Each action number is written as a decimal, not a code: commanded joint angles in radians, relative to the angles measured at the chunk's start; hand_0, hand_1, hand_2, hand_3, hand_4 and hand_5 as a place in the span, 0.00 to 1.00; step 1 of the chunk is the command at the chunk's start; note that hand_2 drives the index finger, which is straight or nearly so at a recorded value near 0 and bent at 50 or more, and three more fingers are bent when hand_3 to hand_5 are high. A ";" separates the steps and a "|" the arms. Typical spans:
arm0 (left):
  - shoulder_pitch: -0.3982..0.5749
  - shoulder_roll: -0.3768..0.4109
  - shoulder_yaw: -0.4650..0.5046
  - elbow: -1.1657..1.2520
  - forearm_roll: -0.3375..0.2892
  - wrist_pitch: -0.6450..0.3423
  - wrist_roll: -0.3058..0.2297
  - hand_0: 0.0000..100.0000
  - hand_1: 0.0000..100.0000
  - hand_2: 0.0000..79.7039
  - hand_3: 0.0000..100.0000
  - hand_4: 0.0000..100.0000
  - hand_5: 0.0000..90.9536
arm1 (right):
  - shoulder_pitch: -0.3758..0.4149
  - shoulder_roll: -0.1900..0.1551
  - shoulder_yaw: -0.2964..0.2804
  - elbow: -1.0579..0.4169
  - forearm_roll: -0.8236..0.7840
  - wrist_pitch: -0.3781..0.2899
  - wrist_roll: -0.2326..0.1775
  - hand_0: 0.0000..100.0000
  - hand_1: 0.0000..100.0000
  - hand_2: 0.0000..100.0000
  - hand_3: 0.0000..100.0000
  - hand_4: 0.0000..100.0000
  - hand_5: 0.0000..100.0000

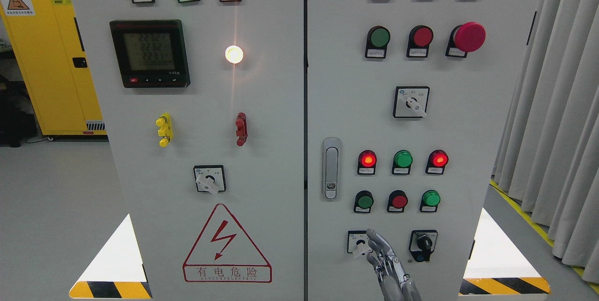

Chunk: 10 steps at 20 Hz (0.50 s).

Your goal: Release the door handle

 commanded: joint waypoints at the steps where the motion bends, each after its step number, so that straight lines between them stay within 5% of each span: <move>1: 0.000 0.000 0.000 0.000 0.000 0.000 0.000 0.12 0.56 0.00 0.00 0.00 0.00 | -0.003 -0.032 0.000 -0.005 -0.006 0.007 -0.002 0.39 0.06 0.00 0.00 0.00 0.00; 9: 0.000 0.000 0.000 0.000 0.000 0.000 0.000 0.12 0.56 0.00 0.00 0.00 0.00 | -0.012 -0.020 -0.005 -0.009 0.109 0.082 -0.011 0.35 0.18 0.00 0.01 0.01 0.00; 10: 0.000 0.000 0.000 0.000 0.000 0.000 0.000 0.12 0.56 0.00 0.00 0.00 0.00 | -0.013 -0.017 -0.005 -0.012 0.141 0.082 -0.011 0.36 0.19 0.00 0.07 0.09 0.00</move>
